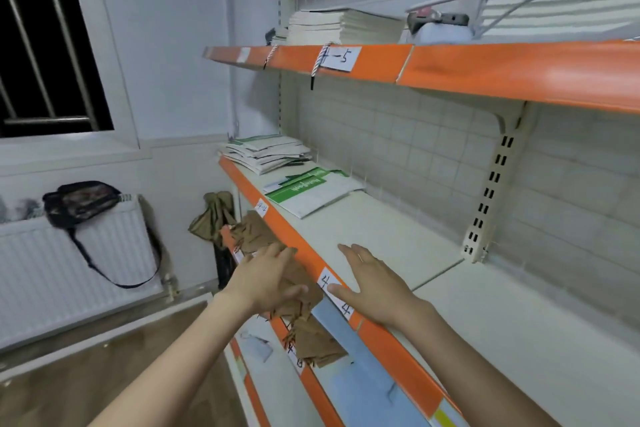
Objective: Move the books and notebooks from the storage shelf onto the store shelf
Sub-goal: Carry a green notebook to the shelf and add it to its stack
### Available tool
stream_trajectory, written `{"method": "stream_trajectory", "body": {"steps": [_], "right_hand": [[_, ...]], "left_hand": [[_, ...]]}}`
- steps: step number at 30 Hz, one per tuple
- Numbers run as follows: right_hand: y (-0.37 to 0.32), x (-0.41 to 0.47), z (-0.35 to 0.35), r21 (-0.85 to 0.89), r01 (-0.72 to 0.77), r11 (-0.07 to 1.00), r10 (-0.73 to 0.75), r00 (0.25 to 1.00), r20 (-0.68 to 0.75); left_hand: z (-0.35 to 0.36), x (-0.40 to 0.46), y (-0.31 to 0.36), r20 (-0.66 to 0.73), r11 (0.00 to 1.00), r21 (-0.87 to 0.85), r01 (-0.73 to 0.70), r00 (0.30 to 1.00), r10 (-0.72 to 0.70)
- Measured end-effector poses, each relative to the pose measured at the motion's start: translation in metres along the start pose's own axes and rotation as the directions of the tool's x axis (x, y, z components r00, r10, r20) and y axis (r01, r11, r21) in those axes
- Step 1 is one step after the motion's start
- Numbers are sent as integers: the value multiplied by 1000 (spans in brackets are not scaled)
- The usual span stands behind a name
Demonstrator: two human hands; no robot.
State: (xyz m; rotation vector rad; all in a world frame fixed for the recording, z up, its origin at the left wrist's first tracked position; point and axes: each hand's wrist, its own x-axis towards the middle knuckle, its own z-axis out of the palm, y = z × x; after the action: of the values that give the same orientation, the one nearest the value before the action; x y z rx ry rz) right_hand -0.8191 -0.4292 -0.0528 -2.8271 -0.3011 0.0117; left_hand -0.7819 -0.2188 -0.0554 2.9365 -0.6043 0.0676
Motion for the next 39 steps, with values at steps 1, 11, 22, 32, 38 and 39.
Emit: {"method": "stream_trajectory", "body": {"steps": [1,11,22,32,38,39], "right_hand": [[-1,5,4,-8,9,1000,-9,1000,0],[-8,72,25,-49,36,998,-36,999,5],[-9,202,16,-8,-76,997,76,995,-65],[5,274,28,6,-252,968,252,965,-71],[5,285,28,-15,-303,953,302,951,-60],[5,286,29,-16,-313,950,311,948,-58]], "left_hand": [[2,2,-4,-7,1000,-3,1,1000,-1],[15,44,-53,-25,1000,-20,18,1000,-18],[-2,170,-123,-22,999,-2,-54,998,54],[11,260,-138,48,989,-10,-145,988,146],[15,284,-138,41,997,6,-79,996,79],[15,287,-136,31,998,4,-69,997,69]]}}
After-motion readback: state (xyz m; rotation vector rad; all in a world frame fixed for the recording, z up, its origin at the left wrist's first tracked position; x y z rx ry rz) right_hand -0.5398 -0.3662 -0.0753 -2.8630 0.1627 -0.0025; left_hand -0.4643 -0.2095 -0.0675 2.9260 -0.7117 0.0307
